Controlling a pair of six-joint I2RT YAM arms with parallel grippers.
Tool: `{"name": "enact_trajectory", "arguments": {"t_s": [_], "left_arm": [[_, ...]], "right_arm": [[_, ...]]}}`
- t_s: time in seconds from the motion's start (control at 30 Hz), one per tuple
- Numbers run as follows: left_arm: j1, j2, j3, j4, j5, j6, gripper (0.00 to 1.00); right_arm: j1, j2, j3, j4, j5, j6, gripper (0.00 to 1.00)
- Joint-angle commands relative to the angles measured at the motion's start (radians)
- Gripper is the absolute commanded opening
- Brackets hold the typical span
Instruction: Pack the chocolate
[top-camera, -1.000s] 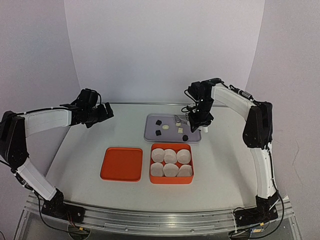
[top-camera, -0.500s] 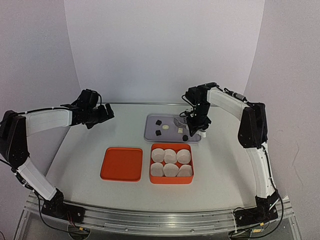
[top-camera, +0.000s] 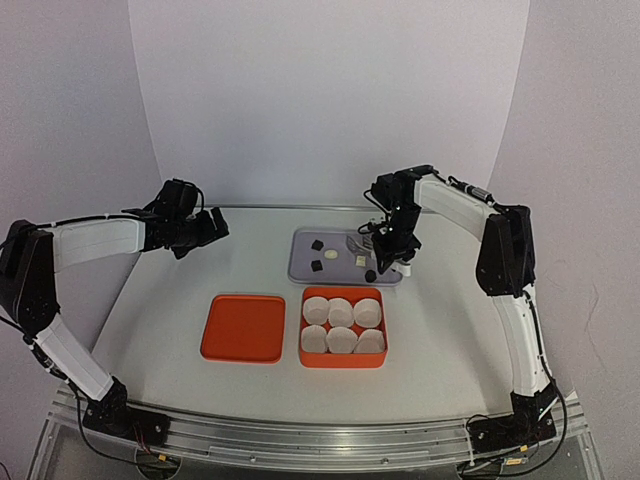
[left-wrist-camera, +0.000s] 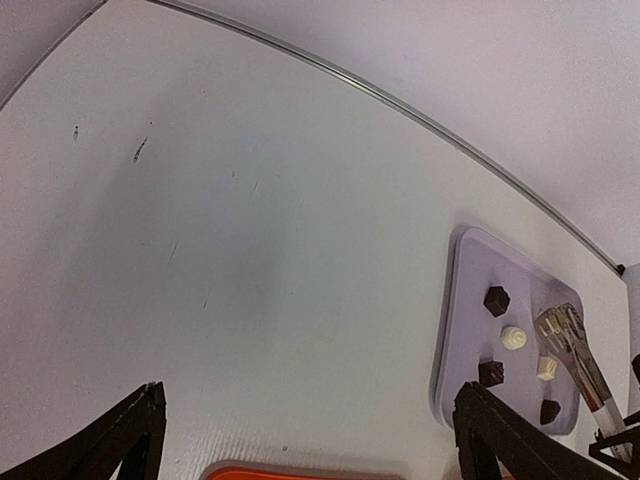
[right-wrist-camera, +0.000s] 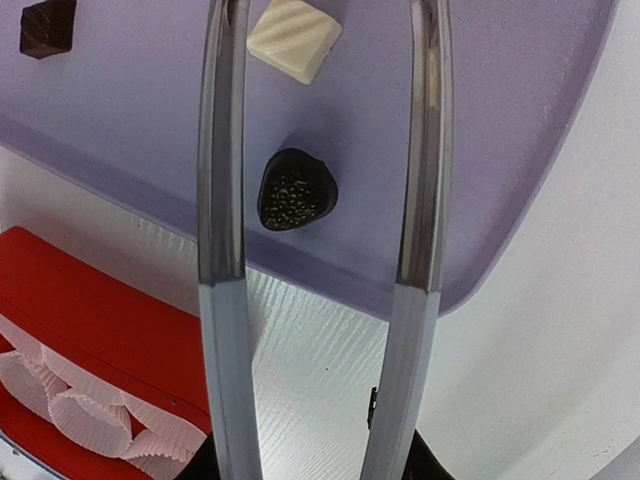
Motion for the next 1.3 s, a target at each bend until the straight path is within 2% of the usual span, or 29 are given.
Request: {"name": "enact_trajectory", "arguments": {"t_s": [0.0, 0.6, 0.93, 1.13, 1.27], "left_arm": [[0.006, 0.002, 0.003, 0.024, 0.005, -0.016, 1.00], [0.006, -0.008, -0.018, 0.034, 0.000, -0.033, 1.00], [0.006, -0.009, -0.014, 0.040, 0.001, -0.037, 1.00], [0.006, -0.014, -0.011, 0.048, 0.001, -0.033, 1.00], [0.006, -0.015, -0.011, 0.054, 0.009, -0.032, 1.00]], "right_arm": [[0.002, -0.015, -0.013, -0.025, -0.020, 0.000, 0.24], [0.020, -0.009, -0.018, -0.048, 0.075, -0.097, 0.20], [0.022, -0.005, -0.011, -0.048, 0.096, -0.104, 0.11], [0.024, -0.022, 0.010, -0.046, 0.089, -0.109, 0.02], [0.026, -0.046, 0.014, -0.032, 0.091, -0.110, 0.00]]}}
